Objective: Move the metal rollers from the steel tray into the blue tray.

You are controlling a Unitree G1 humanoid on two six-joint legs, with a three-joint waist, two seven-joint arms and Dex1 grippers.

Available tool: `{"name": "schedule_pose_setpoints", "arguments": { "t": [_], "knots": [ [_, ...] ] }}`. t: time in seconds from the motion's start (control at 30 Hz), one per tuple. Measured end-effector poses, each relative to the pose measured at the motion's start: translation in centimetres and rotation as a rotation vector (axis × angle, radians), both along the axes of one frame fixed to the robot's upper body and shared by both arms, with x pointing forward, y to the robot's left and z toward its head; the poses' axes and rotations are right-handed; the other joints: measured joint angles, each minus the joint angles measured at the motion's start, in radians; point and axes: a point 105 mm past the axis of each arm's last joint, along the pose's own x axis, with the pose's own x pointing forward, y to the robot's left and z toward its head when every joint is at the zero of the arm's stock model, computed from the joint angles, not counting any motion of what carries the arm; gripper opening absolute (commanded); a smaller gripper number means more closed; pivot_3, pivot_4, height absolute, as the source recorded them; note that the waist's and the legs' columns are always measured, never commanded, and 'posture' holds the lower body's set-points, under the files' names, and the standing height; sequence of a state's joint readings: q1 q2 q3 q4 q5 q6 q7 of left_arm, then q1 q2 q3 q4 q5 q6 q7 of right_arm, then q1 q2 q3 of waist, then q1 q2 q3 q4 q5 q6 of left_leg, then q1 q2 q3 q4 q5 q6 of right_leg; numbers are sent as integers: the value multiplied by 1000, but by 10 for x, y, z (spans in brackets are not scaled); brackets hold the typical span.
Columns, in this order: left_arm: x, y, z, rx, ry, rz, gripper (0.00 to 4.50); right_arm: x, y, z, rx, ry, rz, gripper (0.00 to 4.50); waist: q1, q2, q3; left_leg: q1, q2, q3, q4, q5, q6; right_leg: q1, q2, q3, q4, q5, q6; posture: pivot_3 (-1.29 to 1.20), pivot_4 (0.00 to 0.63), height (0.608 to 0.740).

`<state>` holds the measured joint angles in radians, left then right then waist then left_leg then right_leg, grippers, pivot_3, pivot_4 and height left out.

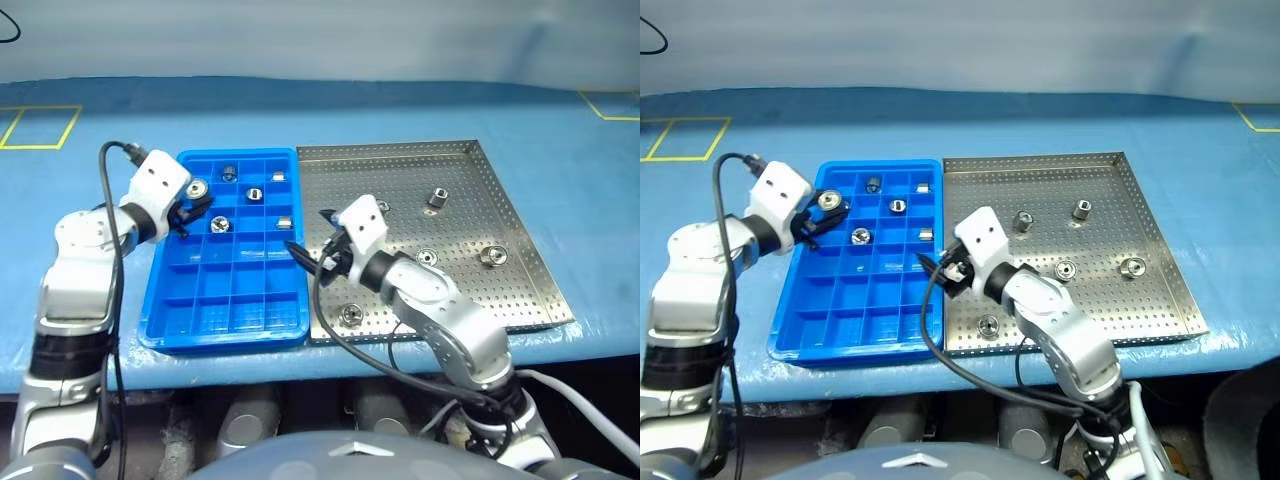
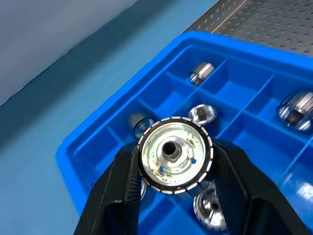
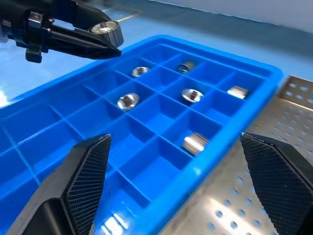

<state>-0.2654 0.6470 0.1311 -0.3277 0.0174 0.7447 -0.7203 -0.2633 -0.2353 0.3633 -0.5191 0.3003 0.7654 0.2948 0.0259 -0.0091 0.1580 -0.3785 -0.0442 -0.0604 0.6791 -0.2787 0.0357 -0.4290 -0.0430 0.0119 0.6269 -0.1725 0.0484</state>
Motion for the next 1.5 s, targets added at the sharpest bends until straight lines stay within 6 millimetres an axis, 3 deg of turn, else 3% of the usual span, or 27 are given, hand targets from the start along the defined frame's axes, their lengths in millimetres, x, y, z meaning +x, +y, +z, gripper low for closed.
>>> {"name": "schedule_pose_setpoints", "arguments": {
  "t": [0.2, 0.47, 0.73, 0.87, 0.9, 1.07, 1.2, 1.37, 1.5],
  "knots": [
    [-27, 13, -30, 58, 119, 47, 1851, -1, 16, -10, -14, 22, 84, 4500, 26, 0, 0, 0, 0, -1, -1, 1, -3, 0, 0, -1, 0, -1, -2, 221, 150, 740],
    [-26, 1, -47, 127, 164, 1, 1851, -5, 21, -11, -1, 19, 108, 4500, 36, 0, 0, 0, 1, -4, -2, 1, -4, 0, 2, -3, 2, -2, -2, 176, 150, 740],
    [-15, 11, -41, 276, 156, 6, 4482, -2, 1, -18, 11, 40, 3, 4500, 18, 1, 0, 1, 1, -3, -6, 2, -5, 0, 2, -2, 2, -5, -5, 122, 150, 740],
    [-10, 4, -36, 185, 141, 17, 4482, -4, -14, -15, 12, 29, -52, 4500, 27, 1, 0, 0, 0, -5, -6, 2, -5, 0, 0, -4, 1, -4, -3, 102, 150, 740],
    [-8, -3, -32, 126, 130, 1, 4482, -5, -19, -14, 6, 28, -68, 4500, 33, 1, 0, 0, 0, -6, -6, 2, -5, 0, 0, -4, 0, -3, -3, 84, 150, 740],
    [-9, -105, 17, -184, 37, -441, 4482, -16, -62, 5, -33, -35, -174, 4500, 37, 0, 0, -4, -4, -8, 1, 2, -5, 3, -3, -6, -1, -3, -3, 37, 150, 740],
    [-18, -148, 37, -246, 33, -677, 4482, -27, -101, 0, -103, 9, -277, 4500, 5, 0, 0, -3, -2, -5, 1, 2, -5, 1, -2, -4, 0, -3, -2, 10, 150, 740],
    [-32, -185, 27, -184, 153, -947, 4482, -41, -126, -8, -144, 70, -345, 4500, -30, 0, 0, -2, 2, -1, 0, 0, -1, 1, 1, -3, 1, -6, 1, -32, 150, 740],
    [-45, -196, 5, -44, 291, -1160, 4482, -53, -138, -19, -180, 148, -374, 4500, -47, 1, 0, 0, 2, 2, 0, -1, 1, 1, 2, 0, 1, -8, -3, -88, 150, 740]
  ]
}}
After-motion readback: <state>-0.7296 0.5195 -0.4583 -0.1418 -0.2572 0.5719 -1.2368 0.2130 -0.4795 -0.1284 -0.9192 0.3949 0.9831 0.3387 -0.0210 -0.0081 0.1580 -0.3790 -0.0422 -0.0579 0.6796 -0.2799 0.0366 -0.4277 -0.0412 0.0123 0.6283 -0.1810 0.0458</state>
